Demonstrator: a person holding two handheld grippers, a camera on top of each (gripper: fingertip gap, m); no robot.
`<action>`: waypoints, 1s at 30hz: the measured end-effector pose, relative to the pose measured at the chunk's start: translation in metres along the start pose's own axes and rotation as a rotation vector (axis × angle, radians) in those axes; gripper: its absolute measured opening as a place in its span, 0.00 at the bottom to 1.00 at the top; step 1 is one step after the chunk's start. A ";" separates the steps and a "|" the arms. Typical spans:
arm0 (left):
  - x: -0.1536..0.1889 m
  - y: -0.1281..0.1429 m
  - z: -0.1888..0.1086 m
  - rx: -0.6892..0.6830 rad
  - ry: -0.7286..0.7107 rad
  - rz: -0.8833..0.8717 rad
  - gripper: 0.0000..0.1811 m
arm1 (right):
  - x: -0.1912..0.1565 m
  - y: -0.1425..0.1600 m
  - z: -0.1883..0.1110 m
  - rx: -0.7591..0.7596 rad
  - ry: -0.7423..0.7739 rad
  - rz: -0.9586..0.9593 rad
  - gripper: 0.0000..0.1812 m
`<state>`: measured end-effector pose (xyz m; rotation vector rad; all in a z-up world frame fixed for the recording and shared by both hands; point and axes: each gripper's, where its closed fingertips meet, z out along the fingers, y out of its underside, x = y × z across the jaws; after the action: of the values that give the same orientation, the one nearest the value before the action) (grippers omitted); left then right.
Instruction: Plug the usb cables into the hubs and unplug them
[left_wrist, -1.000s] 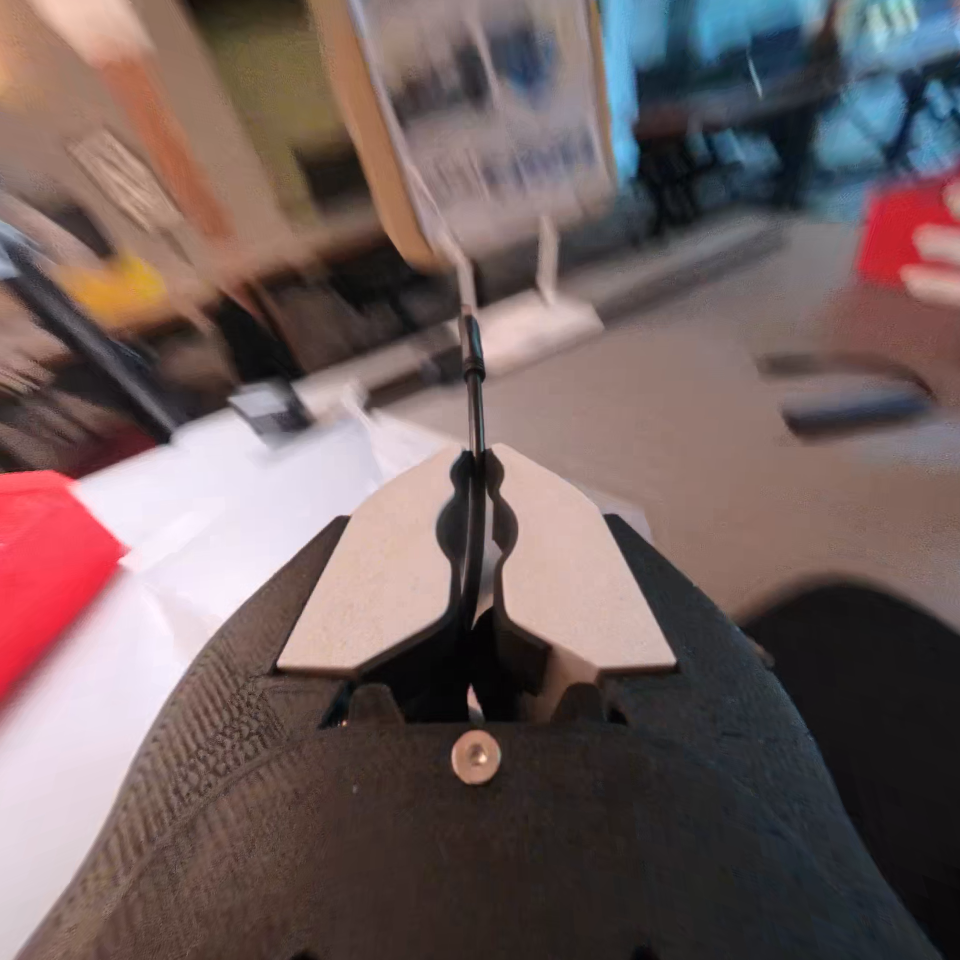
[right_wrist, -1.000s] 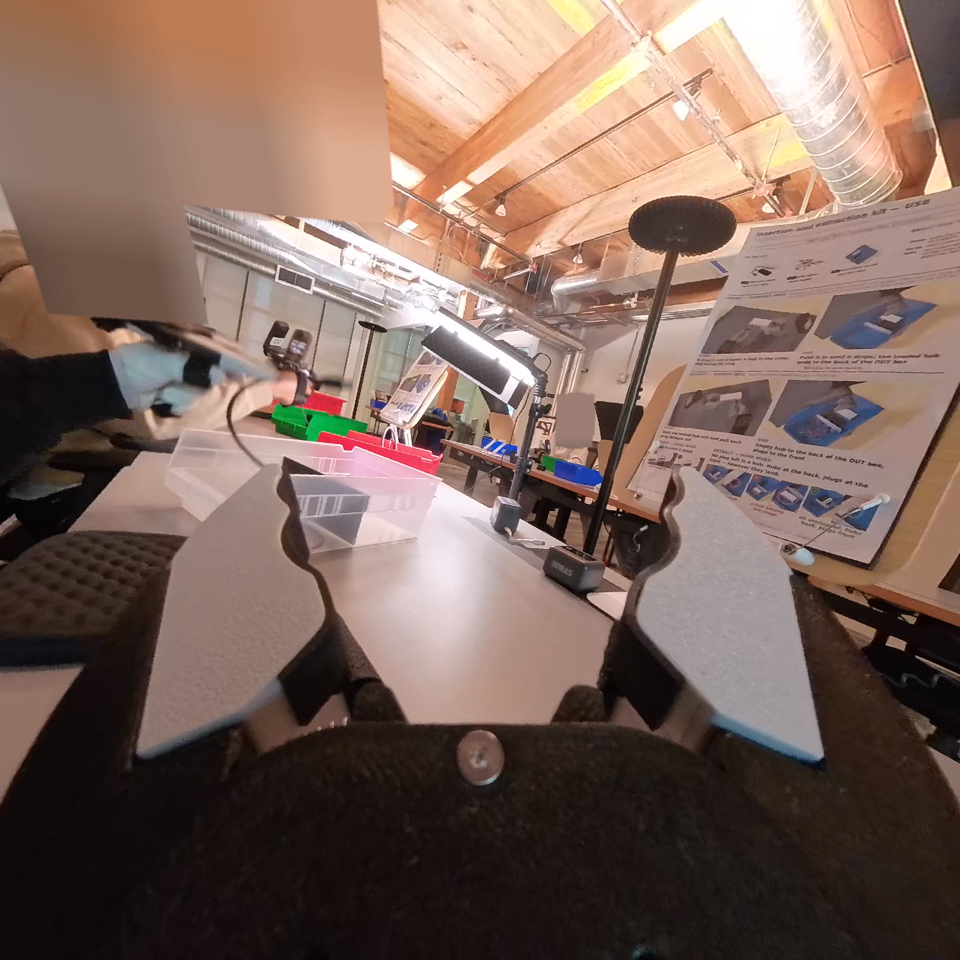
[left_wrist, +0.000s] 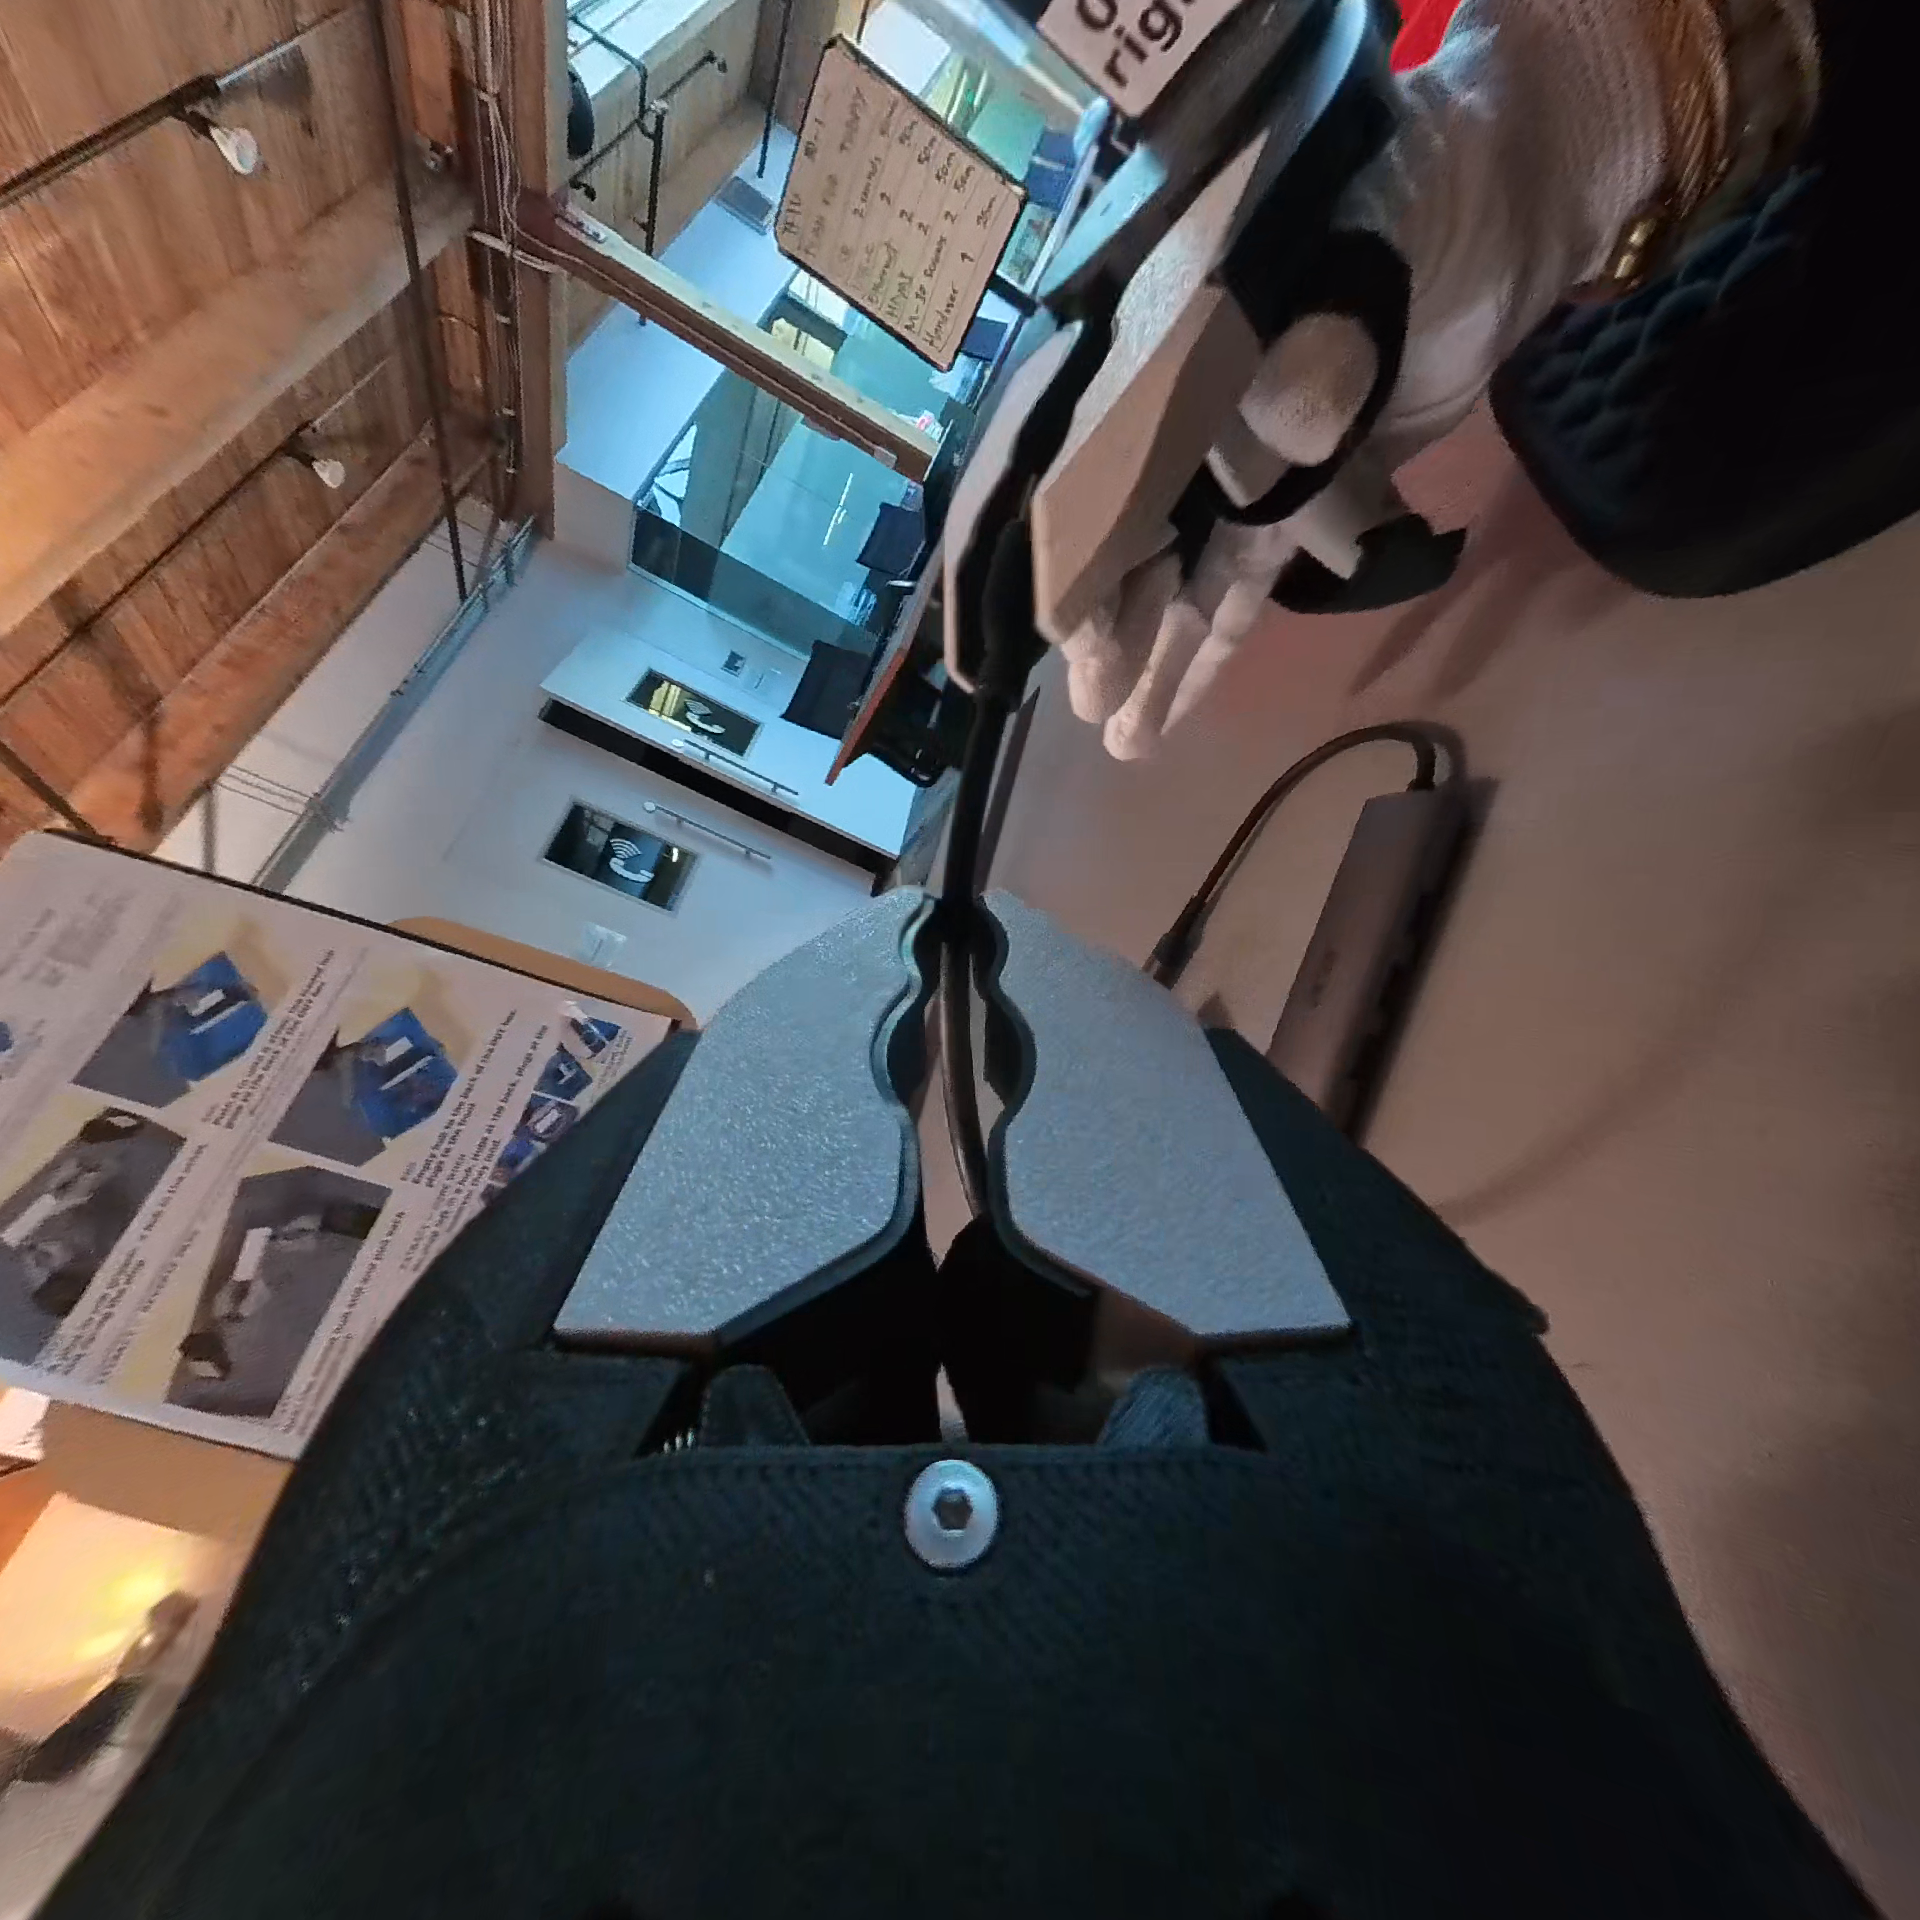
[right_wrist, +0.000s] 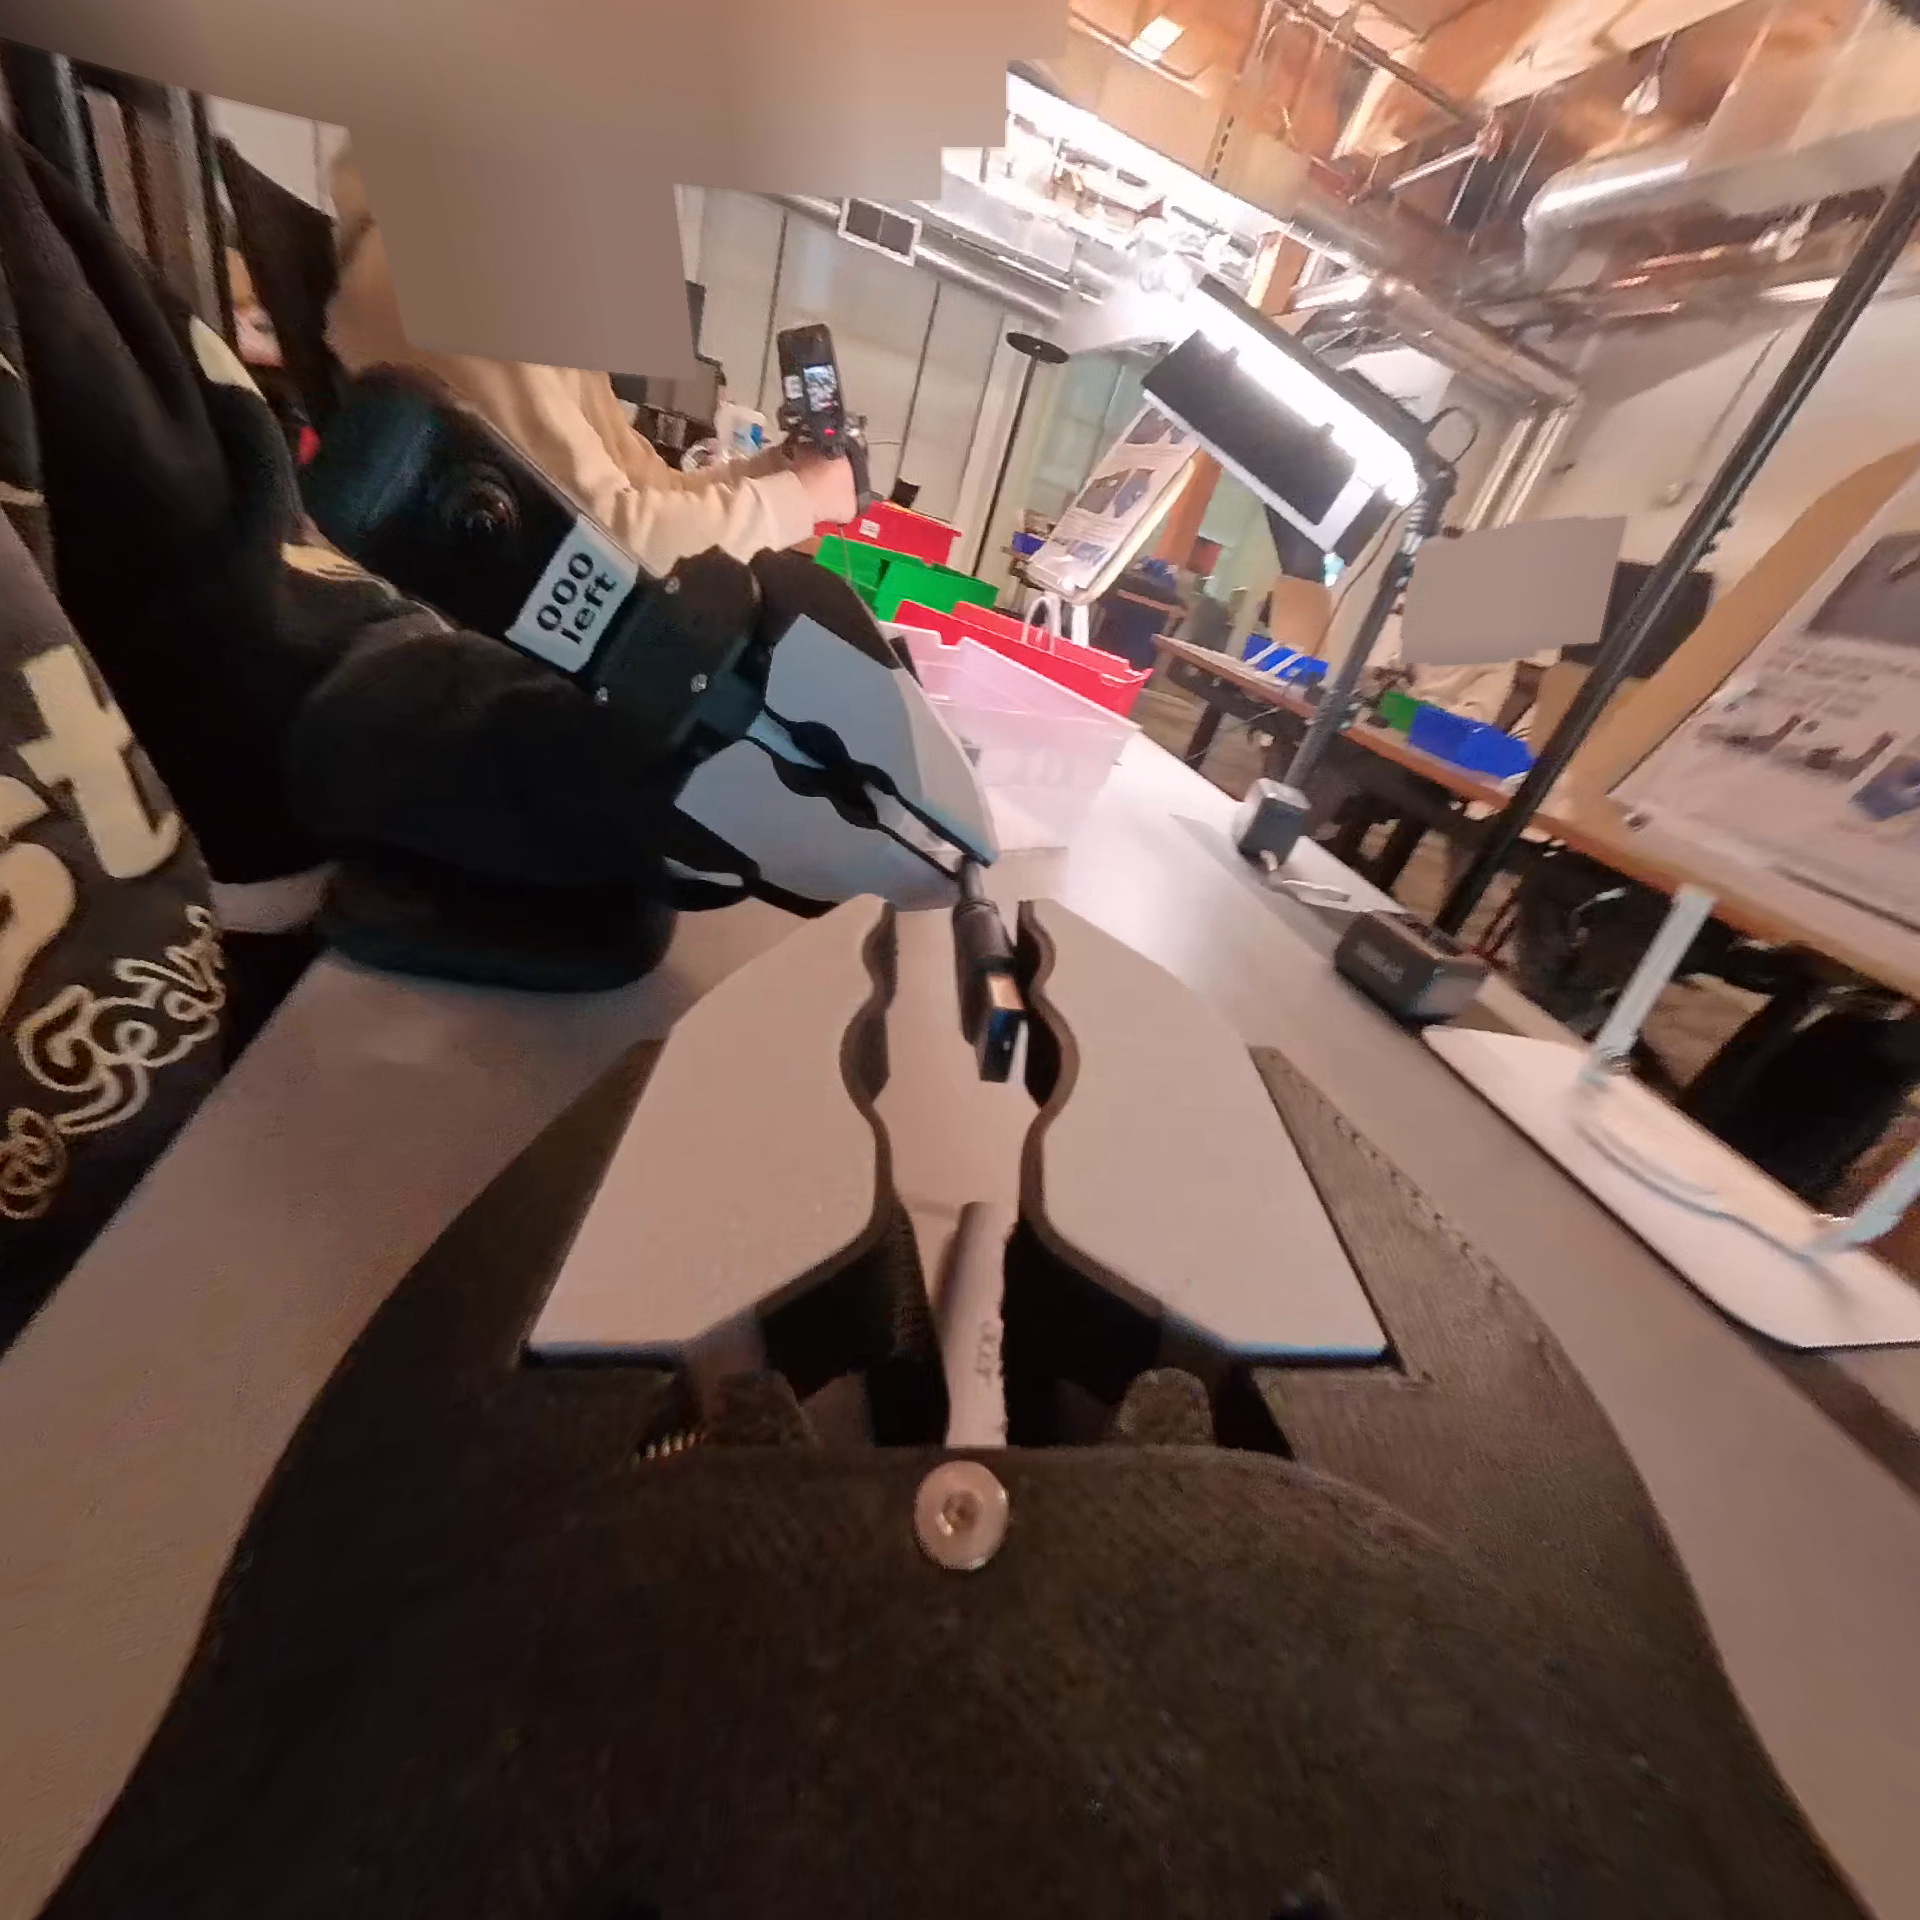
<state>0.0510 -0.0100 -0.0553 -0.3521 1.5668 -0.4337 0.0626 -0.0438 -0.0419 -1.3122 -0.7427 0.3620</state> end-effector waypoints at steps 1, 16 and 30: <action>0.001 0.000 0.000 0.001 0.007 -0.010 0.02 | 0.001 0.000 0.000 -0.006 0.013 -0.015 0.08; 0.007 -0.051 -0.010 0.402 0.247 -0.605 0.15 | 0.038 -0.013 -0.014 0.078 0.253 0.078 0.05; 0.029 -0.062 -0.001 0.518 0.342 -0.628 0.29 | -0.037 -0.004 0.007 0.069 -0.534 1.130 0.05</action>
<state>0.0463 -0.0780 -0.0507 -0.3719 1.5774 -1.4167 0.0304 -0.0626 -0.0477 -1.4820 -0.3290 1.6708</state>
